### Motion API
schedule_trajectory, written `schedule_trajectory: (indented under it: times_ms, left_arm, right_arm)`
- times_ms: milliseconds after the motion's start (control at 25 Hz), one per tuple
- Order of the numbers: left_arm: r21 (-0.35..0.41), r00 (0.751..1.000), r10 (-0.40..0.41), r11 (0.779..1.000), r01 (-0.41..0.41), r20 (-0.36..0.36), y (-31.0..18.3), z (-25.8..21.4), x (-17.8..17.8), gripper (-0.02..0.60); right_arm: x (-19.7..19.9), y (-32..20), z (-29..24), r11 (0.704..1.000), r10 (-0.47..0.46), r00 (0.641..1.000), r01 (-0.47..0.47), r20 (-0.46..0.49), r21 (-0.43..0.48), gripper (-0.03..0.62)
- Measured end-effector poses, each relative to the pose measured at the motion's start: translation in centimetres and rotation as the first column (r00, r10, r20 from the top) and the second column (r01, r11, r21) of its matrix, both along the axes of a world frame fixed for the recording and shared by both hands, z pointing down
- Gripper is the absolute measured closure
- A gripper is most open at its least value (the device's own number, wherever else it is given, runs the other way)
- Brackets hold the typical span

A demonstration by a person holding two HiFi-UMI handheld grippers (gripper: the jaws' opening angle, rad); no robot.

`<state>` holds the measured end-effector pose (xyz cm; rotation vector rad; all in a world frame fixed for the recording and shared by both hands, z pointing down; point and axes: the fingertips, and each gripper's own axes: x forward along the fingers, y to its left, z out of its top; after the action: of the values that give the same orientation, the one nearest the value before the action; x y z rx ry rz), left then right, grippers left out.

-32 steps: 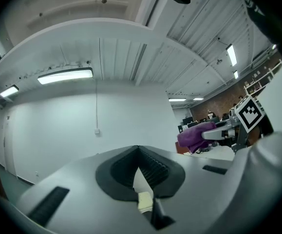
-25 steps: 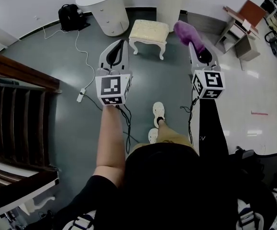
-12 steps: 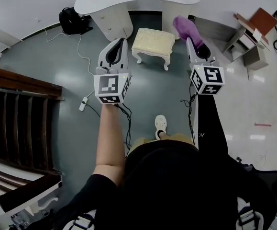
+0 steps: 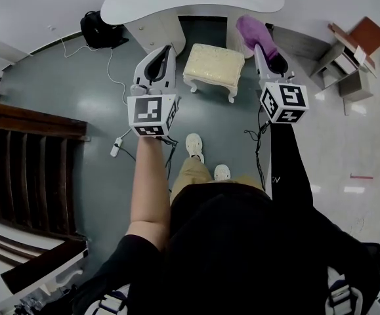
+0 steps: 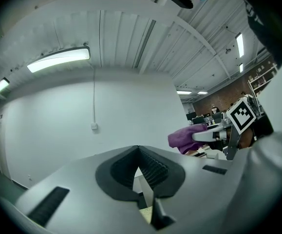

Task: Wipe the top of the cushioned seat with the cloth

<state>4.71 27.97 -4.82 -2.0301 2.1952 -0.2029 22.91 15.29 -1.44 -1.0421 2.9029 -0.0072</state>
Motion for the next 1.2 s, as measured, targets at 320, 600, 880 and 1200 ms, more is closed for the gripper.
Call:
schedule_trajectory:
  times_ms: [320, 600, 880, 1200]
  left_arm:
    - [0.009, 0.998, 0.063, 0.998, -0.064, 0.021, -7.1, 0.2, -6.4, 0.575]
    - [-0.009, 0.989, 0.148, 0.989, -0.148, -0.008, -16.7, 1.3, -14.3, 0.575]
    - [-0.06, 0.972, 0.234, 0.97, -0.236, -0.033, -25.8, 4.4, -21.3, 0.575]
    - [-0.124, 0.945, 0.305, 0.94, -0.319, -0.12, -33.2, 11.9, -25.7, 0.575]
  right_arm:
    - [-7.2, -5.6, 0.3, 1.0, -0.012, 1.0, 0.013, -0.005, 0.019, 0.511]
    - [-15.5, -13.1, 1.2, 0.999, 0.046, 0.998, -0.047, -0.047, -0.012, 0.511]
    - [-22.8, -20.3, 4.9, 0.989, 0.102, 0.991, -0.11, -0.081, -0.103, 0.511]
    - [-27.8, -25.2, 12.9, 0.971, 0.089, 0.99, -0.11, -0.106, -0.212, 0.511]
